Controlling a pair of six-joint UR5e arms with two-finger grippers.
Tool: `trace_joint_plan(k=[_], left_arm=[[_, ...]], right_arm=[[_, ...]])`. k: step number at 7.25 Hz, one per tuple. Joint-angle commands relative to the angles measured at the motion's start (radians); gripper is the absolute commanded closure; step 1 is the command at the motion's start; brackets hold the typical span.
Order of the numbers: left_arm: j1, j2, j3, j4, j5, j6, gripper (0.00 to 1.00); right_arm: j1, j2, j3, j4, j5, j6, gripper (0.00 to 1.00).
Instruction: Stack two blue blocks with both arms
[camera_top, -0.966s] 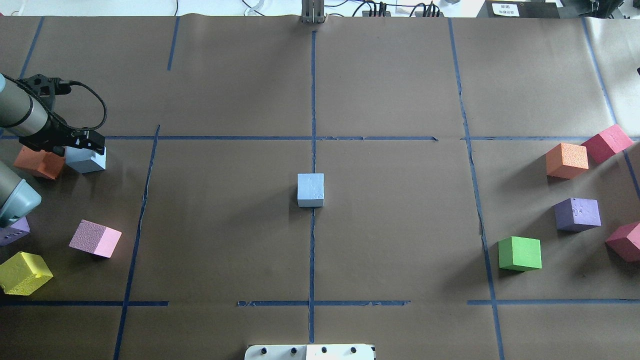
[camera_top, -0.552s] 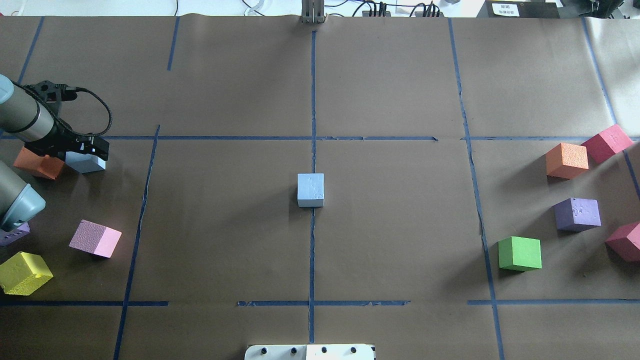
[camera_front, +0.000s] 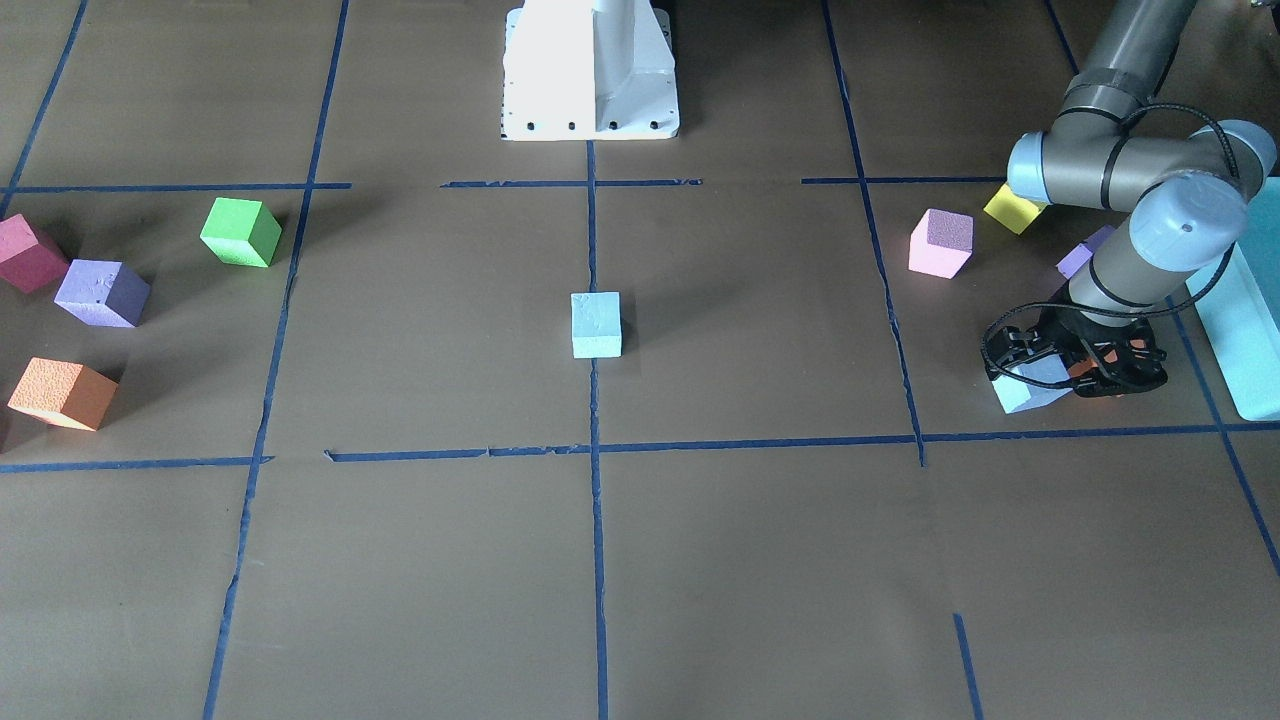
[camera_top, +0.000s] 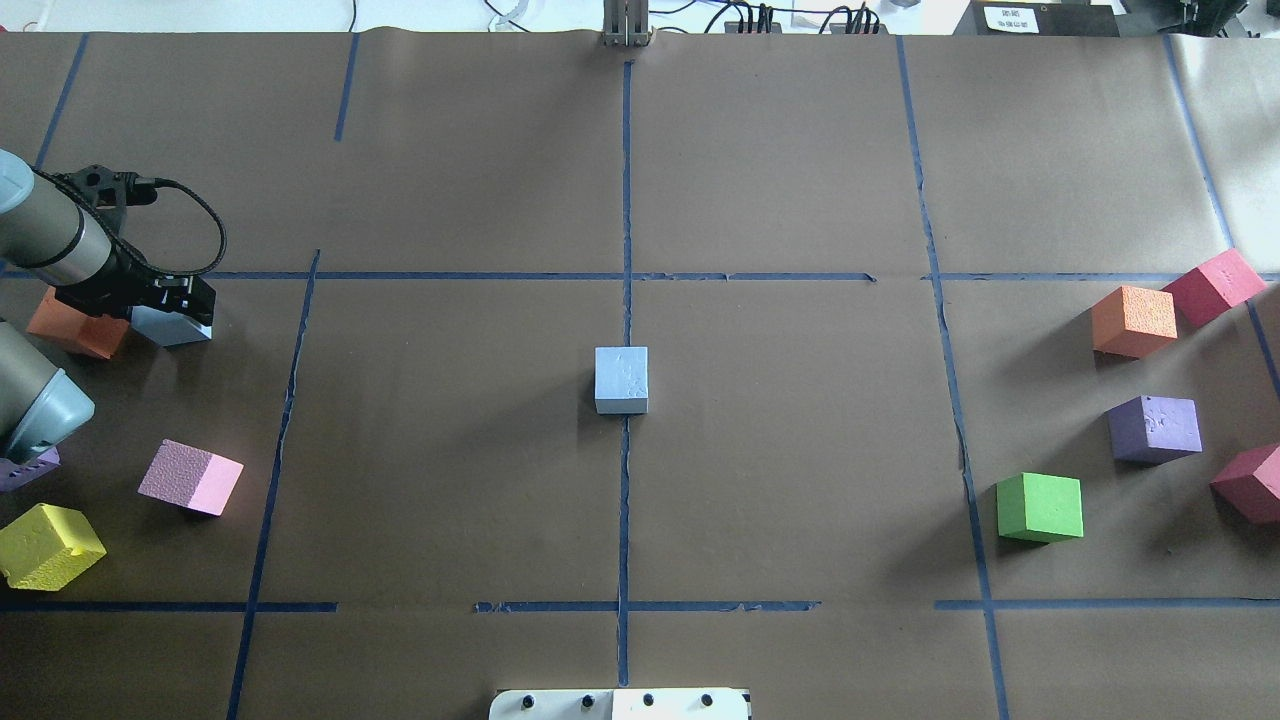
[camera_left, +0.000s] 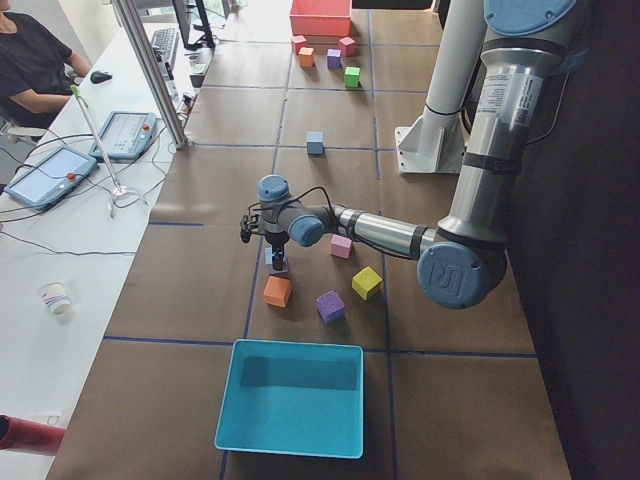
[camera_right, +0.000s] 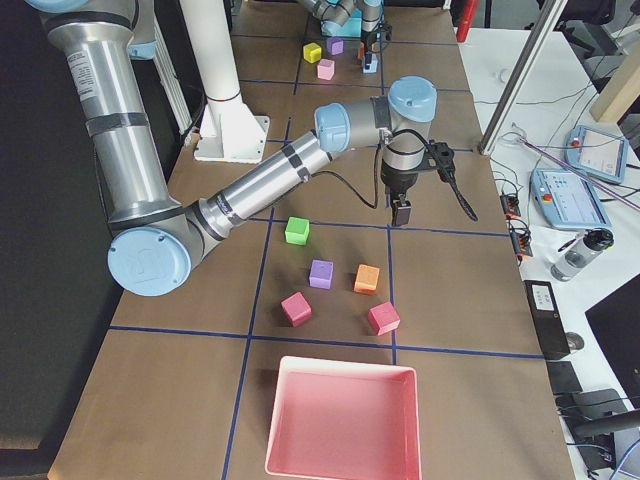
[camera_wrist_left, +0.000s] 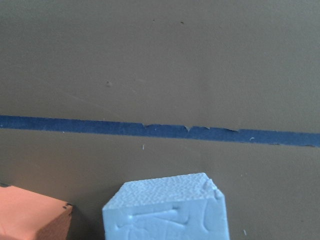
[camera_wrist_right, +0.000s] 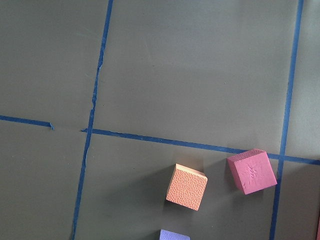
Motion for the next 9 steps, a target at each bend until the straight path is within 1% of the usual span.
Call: trace_joint_plan(k=[1,2,3,4,5,6,7,9], left_arm=[[-0.004,0.001,-0.022,0.009,-0.005,-0.003,0.96],[-0.009,0.004,-0.073,0.031,-0.006,-0.002,0.98],[-0.009,-0.002,-0.145,0.143,-0.006,-0.002,0.98],[-0.010,-0.063,-0.232,0.307,-0.005,0.000,0.97],[-0.007,-0.149,-0.306,0.495,0.001,0.000,0.97],[-0.004,-0.250,-0.346,0.652,0.003,0.000,0.97],[0.008,-0.306,-0.368,0.724,0.001,0.000,0.97],[0.095,-0.373,-0.360,0.729,0.006,-0.003,0.98]], right_arm=[[0.009,-0.021,0.020,-0.001,0.001,0.000,0.00],[0.014,-0.031,0.022,-0.001,0.001,0.000,0.00],[0.016,-0.051,0.020,0.001,-0.003,-0.002,0.00],[0.017,-0.070,0.022,0.001,-0.006,0.000,0.00],[0.019,-0.106,0.020,0.001,-0.011,-0.009,0.00],[0.034,-0.152,0.002,0.008,-0.011,-0.099,0.00],[0.078,-0.191,-0.050,0.069,-0.005,-0.163,0.00],[0.130,-0.283,-0.179,0.290,0.001,-0.213,0.00]])
